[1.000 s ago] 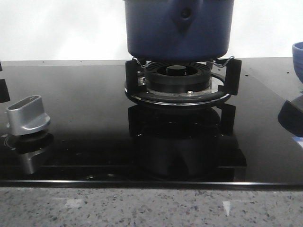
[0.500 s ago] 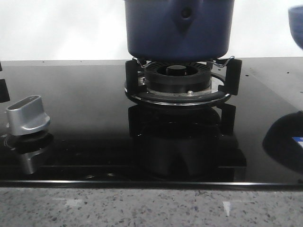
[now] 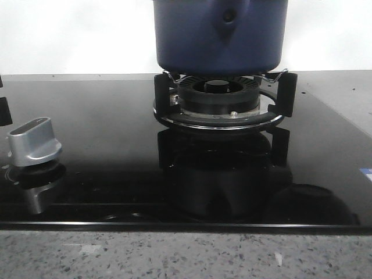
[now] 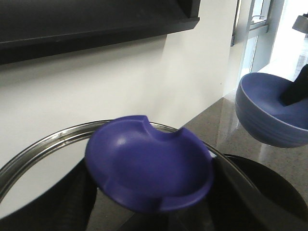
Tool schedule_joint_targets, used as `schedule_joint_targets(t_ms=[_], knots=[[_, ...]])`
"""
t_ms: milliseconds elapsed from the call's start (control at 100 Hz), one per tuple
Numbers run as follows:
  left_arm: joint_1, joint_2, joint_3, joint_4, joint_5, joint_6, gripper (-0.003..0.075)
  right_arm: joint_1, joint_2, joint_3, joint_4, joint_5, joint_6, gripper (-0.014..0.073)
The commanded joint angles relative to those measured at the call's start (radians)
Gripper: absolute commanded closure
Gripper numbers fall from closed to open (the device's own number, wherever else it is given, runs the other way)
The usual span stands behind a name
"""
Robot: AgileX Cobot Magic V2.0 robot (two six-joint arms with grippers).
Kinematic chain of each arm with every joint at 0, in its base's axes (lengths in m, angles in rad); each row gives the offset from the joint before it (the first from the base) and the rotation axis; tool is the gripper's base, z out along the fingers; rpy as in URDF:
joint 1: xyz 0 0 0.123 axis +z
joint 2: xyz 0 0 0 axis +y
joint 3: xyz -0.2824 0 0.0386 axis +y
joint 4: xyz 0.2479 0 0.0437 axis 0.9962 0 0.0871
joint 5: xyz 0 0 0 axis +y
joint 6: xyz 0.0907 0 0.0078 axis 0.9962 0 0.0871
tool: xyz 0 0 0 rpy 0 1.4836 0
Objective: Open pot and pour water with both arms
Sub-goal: 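Lift the bowl with the right gripper and carry it over the saucepan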
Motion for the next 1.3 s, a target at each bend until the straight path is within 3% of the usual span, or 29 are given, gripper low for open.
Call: schedule_joint_targets(t_ms=[0, 270, 520, 830, 1030, 1290], knots=[[0.001, -0.051, -0.033, -0.094, 0.004, -0.010, 0.0475, 0.045, -0.012, -0.076, 0.017, -0.056, -0.007, 0.0660], [0.001, -0.051, -0.033, -0.094, 0.004, -0.010, 0.0475, 0.166, 0.060, -0.149, 0.033, -0.177, -0.007, 0.0660], [0.001, -0.051, -0.033, -0.094, 0.004, -0.010, 0.0475, 0.217, 0.082, -0.149, 0.061, -0.357, -0.007, 0.0660], [0.001, -0.051, -0.033, -0.094, 0.004, -0.010, 0.0475, 0.283, 0.110, -0.134, 0.061, -0.482, -0.045, 0.0660], [0.001, -0.051, -0.033, -0.094, 0.004, -0.010, 0.0475, 0.319, 0.072, -0.018, 0.006, -0.649, -0.051, 0.0639], [0.001, -0.051, -0.033, -0.094, 0.004, -0.010, 0.0475, 0.356, -0.042, 0.281, -0.112, -1.065, -0.051, 0.0639]])
